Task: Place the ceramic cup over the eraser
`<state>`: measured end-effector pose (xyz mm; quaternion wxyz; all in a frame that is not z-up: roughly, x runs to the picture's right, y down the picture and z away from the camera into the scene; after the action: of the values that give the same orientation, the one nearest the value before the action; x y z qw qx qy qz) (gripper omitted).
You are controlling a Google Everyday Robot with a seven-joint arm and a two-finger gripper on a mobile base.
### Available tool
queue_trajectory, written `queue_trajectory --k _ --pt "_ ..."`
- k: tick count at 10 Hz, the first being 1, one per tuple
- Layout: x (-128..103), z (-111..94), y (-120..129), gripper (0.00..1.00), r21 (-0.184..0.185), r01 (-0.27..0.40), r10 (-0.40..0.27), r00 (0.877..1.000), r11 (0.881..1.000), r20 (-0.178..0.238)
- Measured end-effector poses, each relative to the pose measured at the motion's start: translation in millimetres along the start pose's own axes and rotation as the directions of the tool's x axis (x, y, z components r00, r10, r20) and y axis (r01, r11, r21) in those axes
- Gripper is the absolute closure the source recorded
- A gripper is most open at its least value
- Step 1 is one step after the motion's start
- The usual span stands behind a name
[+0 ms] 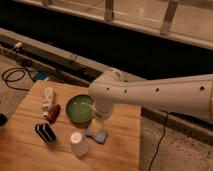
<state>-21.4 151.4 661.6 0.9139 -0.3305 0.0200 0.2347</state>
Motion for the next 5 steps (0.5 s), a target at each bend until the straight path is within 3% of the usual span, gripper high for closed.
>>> queue_trajectory --k 2,5 --pt "1.4 9.5 -2.6 0.2 -0.038 0.041 -0.04 0.999 0.998 0.019" --pt "-20.1 30.6 13.1 0.2 -0.097 0.114 -0.111 0.993 0.989 0.031"
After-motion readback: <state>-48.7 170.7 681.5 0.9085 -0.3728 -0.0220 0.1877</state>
